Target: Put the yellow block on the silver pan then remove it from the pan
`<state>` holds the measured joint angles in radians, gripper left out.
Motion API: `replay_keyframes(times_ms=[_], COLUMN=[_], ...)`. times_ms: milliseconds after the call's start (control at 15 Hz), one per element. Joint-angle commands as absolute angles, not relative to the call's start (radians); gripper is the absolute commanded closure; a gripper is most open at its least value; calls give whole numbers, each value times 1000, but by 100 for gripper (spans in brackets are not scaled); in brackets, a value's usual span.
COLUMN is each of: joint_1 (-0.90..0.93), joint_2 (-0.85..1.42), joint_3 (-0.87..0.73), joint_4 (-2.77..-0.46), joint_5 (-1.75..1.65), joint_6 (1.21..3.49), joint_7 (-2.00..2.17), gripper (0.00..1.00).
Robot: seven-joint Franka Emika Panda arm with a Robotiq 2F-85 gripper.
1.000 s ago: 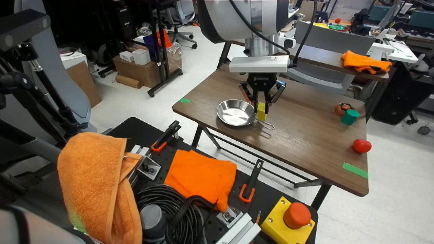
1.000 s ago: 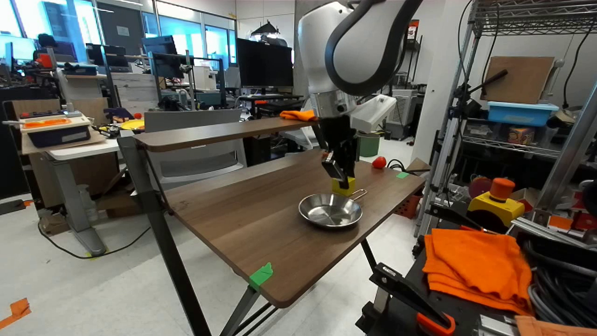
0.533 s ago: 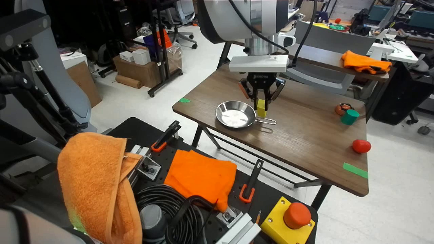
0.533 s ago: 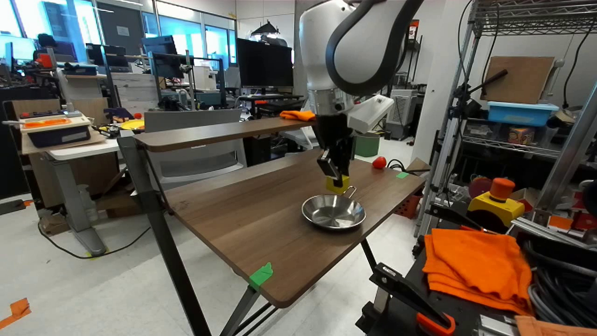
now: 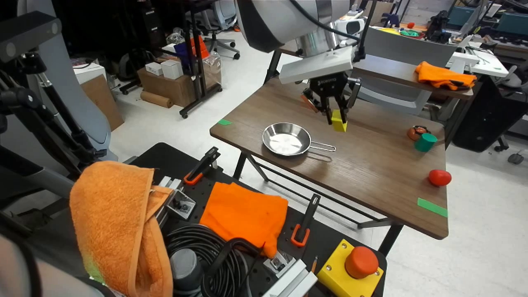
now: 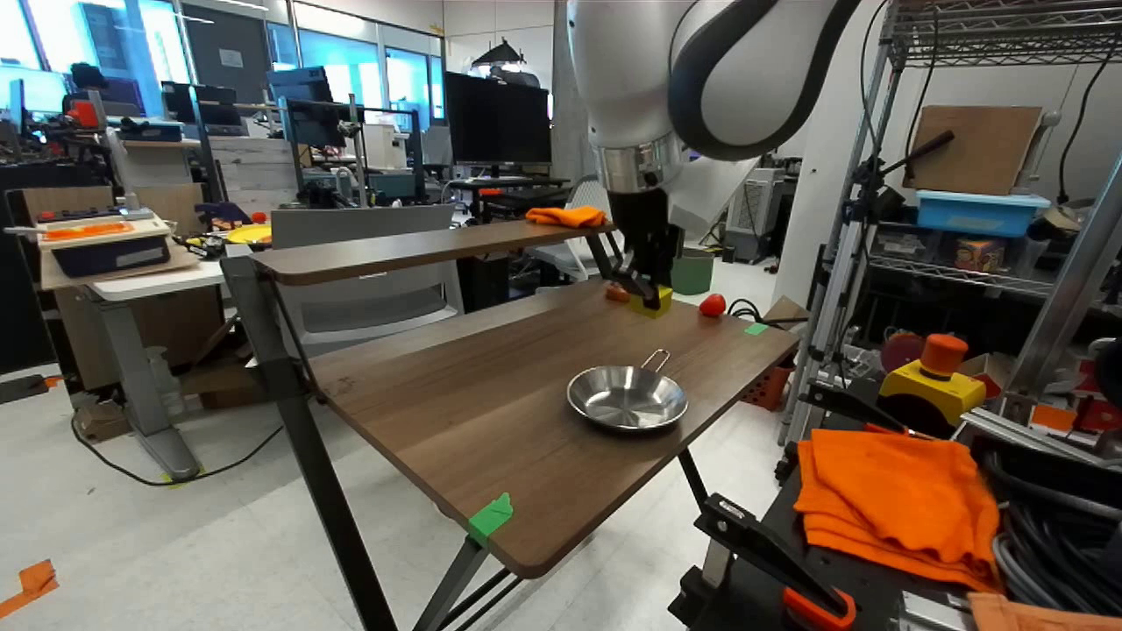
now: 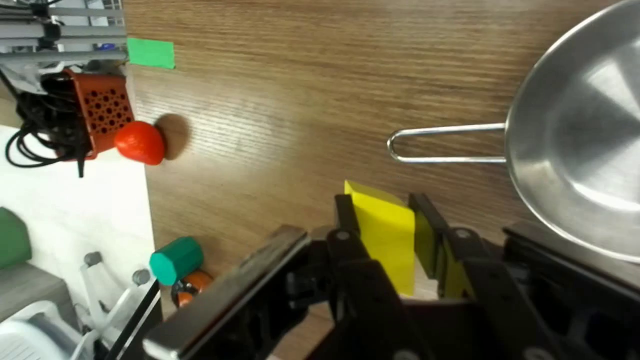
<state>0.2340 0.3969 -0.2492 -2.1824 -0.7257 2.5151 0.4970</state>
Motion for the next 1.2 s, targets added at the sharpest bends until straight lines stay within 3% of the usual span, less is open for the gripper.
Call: replay_keyframes(times_ms=[0,600,1133], joint_1=[241,152,89], joint_2=[250,111,142], joint_3=[-214,-29,-36], joint_4=[-2283,-2432,-2445], joint_5=[-847,-637,-462], joint_6=[2530,2615,2630], joint_7=[600,510,396], gripper=[92,92,92])
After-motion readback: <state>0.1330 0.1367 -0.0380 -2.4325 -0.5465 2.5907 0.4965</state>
